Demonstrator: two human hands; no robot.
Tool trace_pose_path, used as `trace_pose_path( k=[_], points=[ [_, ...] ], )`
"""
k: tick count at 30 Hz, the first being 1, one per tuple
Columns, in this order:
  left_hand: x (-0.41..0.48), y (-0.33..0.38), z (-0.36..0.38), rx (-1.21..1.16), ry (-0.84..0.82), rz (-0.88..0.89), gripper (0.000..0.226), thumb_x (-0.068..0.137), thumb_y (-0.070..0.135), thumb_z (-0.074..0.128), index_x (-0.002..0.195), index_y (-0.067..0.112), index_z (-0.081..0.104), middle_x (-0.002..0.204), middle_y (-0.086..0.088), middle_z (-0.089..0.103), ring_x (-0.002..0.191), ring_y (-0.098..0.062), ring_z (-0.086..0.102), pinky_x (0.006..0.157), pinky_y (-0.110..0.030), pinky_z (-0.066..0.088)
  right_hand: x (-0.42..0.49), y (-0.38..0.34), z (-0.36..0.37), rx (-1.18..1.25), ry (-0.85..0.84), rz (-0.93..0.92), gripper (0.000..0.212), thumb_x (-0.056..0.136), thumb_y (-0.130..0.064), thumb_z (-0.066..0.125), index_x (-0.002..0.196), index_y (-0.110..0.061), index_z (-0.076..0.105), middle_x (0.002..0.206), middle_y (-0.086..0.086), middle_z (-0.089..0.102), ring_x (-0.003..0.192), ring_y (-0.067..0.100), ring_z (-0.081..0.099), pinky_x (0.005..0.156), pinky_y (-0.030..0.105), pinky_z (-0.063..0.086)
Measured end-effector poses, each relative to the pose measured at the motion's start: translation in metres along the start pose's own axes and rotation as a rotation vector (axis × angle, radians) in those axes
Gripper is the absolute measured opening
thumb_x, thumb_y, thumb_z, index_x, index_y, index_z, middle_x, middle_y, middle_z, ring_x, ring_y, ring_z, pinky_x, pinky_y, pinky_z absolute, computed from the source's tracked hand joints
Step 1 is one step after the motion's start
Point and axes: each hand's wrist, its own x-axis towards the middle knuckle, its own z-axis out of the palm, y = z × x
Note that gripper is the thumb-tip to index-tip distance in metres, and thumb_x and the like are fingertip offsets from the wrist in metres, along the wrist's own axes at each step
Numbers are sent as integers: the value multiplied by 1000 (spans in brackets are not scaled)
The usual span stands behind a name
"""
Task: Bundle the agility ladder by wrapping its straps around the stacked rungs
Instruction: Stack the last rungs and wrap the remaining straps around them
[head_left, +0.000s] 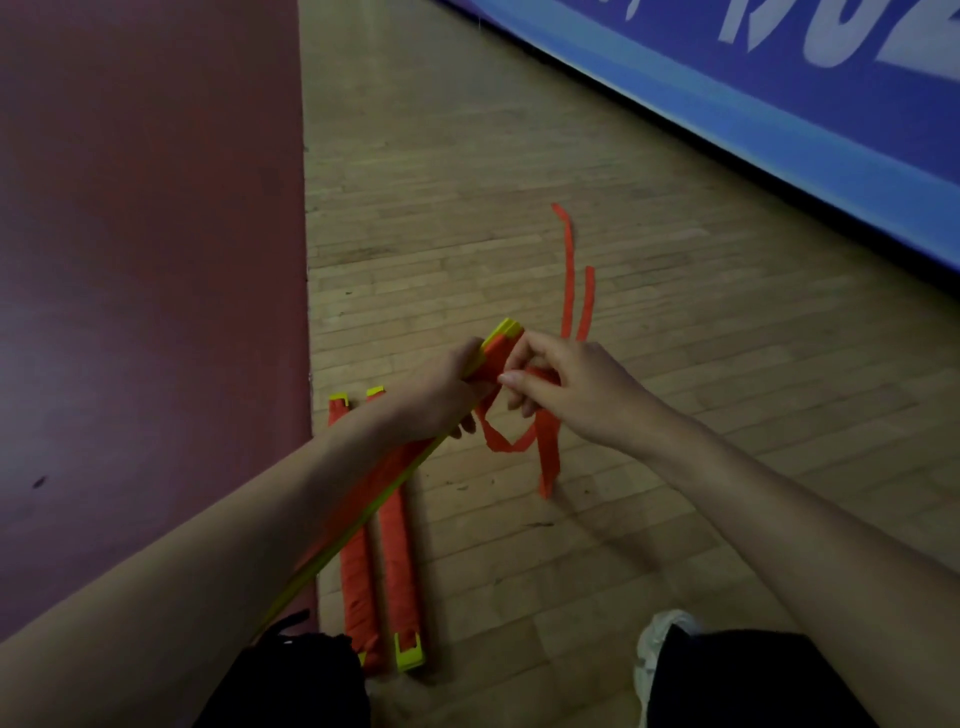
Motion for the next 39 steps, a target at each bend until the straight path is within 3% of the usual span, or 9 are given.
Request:
trace_pose_path(
  k=[4,7,11,15,18,24,29,33,39],
  points=[
    [1,-3,0,35,32,-23,30,99,10,44,128,10,39,91,-12,59,66,-20,57,53,-33,51,-1,0,-7,-26,-142,46,21,91,-23,45,102,-20,63,92,7,72,91,19,68,85,45,54],
    [3,-5,0,3,59,-37,24,99,9,44,123,7,40,89,-11,56,65,-19,52,52,-32,47,-4,3,-12,-154,-261,9,23,89,-7,53,108,-17,60,96,-4,73,92,0,65,87,31,54],
    [4,-3,1,-41,43,-54,21,98,10,45,119,9,42,85,-10,56,68,-22,54,55,-35,49,-3,4,-9,-206,-221,-51,13,91,-4,59,101,-8,66,97,-1,72,88,3,67,80,20,52],
    [3,-3,4,36,-37,-49,13,99,13,45,111,10,45,86,-10,57,66,-18,54,55,-33,50,1,9,-8,-150,-27,-145,10,90,-19,66,85,-12,71,74,-13,66,71,-2,62,65,15,47],
    [-1,3,14,117,-175,2,4,99,12,43,101,15,44,84,-9,55,63,-15,51,51,-28,47,11,19,-5,-157,158,-224,8,82,-24,73,86,-29,68,79,-14,52,81,6,54,73,20,42],
    [-8,9,24,105,-308,40,22,97,6,46,118,11,42,82,-13,54,68,-18,52,60,-35,50,17,30,-4,130,148,59,4,82,-22,75,79,-23,72,80,5,67,74,8,60,70,24,46],
    [-8,3,28,34,-277,-10,50,99,14,49,131,6,12,77,-11,55,66,-20,54,60,-37,52,20,35,-7,114,115,194,14,84,-27,72,70,-25,69,55,-26,60,58,-13,53,60,9,36],
    [-13,3,26,167,-202,101,35,99,16,48,116,13,18,80,-12,59,65,-25,56,64,-40,52,24,38,-10,195,66,370,14,80,-27,76,76,-14,73,67,-6,64,68,8,57,66,24,41],
    [-11,5,25,361,-171,276,42,93,12,57,129,13,36,74,7,51,74,-22,54,69,-33,45,23,44,-6,383,20,647,15,84,-10,68,71,-14,62,61,-1,59,53,9,53,46,18,40]
  ],
)
